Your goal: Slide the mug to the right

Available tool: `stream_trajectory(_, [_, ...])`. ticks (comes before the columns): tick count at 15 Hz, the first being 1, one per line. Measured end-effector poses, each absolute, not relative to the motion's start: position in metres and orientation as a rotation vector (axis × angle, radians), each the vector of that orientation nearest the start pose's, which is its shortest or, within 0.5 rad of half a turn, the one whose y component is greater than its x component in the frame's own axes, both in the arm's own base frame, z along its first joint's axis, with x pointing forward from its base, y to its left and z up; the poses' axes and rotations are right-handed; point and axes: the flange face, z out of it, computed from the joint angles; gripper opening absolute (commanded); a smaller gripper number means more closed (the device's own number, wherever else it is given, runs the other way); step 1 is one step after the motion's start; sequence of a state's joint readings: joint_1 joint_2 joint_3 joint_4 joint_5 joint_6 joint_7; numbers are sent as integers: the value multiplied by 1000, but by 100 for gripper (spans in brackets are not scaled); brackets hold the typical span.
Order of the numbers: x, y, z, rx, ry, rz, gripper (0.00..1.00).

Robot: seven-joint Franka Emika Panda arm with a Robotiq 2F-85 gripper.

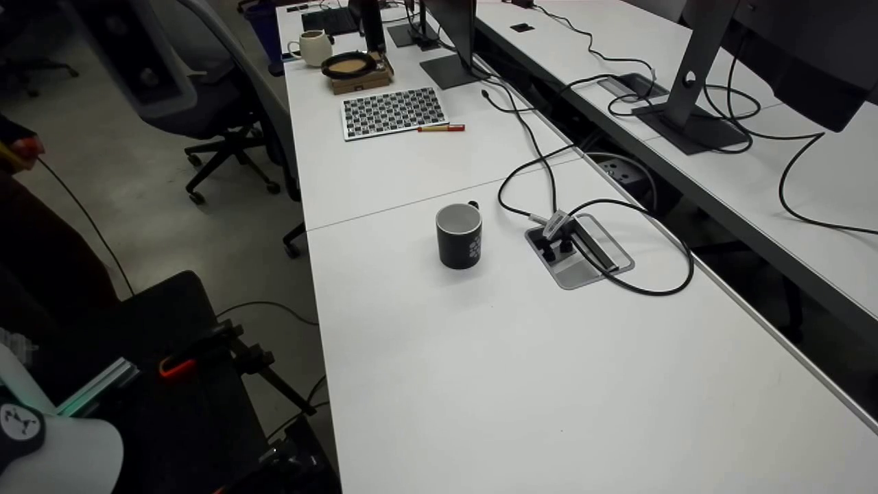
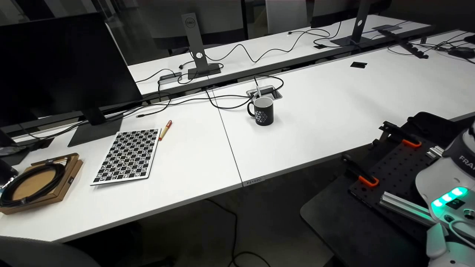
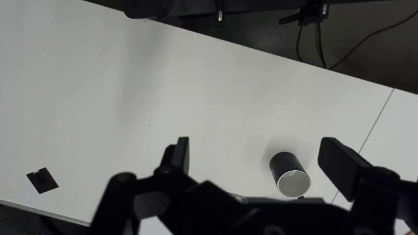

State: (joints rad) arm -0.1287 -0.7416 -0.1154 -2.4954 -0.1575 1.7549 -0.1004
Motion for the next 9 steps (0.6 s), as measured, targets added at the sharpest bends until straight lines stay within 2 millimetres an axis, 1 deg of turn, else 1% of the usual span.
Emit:
stream_trajectory(3, [327,-75,515,-3249,209,-47,100])
stream_trajectory(4, [331,-67,508,-3260,218,-64,100])
stream_trajectory(6, [338,-52,490,-3286,208,-41,100])
stream_trajectory(7, [340,-47,482,-3295,203,-23,100])
stream_trajectory(9, [343,-43,475,-3301,200,-2,100])
